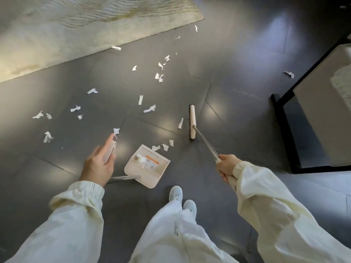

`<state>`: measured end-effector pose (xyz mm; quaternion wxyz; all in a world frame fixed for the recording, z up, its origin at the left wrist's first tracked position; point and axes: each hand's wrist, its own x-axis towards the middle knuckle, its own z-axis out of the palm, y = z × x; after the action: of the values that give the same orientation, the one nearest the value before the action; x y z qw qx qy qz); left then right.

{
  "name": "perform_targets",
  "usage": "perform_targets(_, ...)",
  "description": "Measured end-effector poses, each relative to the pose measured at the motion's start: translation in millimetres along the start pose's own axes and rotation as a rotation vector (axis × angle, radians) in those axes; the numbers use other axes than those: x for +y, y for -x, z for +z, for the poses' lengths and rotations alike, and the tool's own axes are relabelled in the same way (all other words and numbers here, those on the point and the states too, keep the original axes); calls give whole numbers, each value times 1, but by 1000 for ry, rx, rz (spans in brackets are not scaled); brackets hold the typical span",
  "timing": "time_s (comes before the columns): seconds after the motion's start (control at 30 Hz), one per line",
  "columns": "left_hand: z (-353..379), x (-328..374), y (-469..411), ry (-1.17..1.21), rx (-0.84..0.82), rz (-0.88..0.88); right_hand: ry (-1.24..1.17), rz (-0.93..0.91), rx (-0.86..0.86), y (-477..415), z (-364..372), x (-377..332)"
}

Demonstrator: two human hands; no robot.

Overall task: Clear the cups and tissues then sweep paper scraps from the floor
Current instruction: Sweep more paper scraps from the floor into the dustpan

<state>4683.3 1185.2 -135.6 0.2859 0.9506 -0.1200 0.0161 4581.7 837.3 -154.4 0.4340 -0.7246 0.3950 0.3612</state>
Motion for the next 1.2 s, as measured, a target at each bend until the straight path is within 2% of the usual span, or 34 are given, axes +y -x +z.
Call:
perform_targets(0.2,-46,-46,52,-51,70,-46,301,-10,-1,-9,71,-15)
perform_targets(0.3,-62,-66,80,-59,93,-36,290,-22,-86,5,110,-22)
perform_targets(0.43,-82,-112,110,-50,87,-62,148,35,-190,34,183,-32)
perform_targets(0.5,-85,-128,119,-6,80,-91,301,-14,-167,45,204,-35)
perform_targets(0.57,-96,-149,130,15,67,-89,441,-46,-66,55,227,-40)
perform_targets(0.67,-113,-184,144,33,47,-54,384,-44,5,70,248,-45)
perform_targets(0.9,-131,-223,157,122,15,-123,126,55,110,66,262,-59)
perform_targets(1.03,-133,-238,155,151,-1,-128,-84,205,55,44,278,-71)
perform_targets(1.13,-133,-242,155,138,-27,-143,-7,232,15,36,288,-74)
perform_targets(1.2,-137,-244,156,123,-28,-125,97,141,-26,28,284,-74)
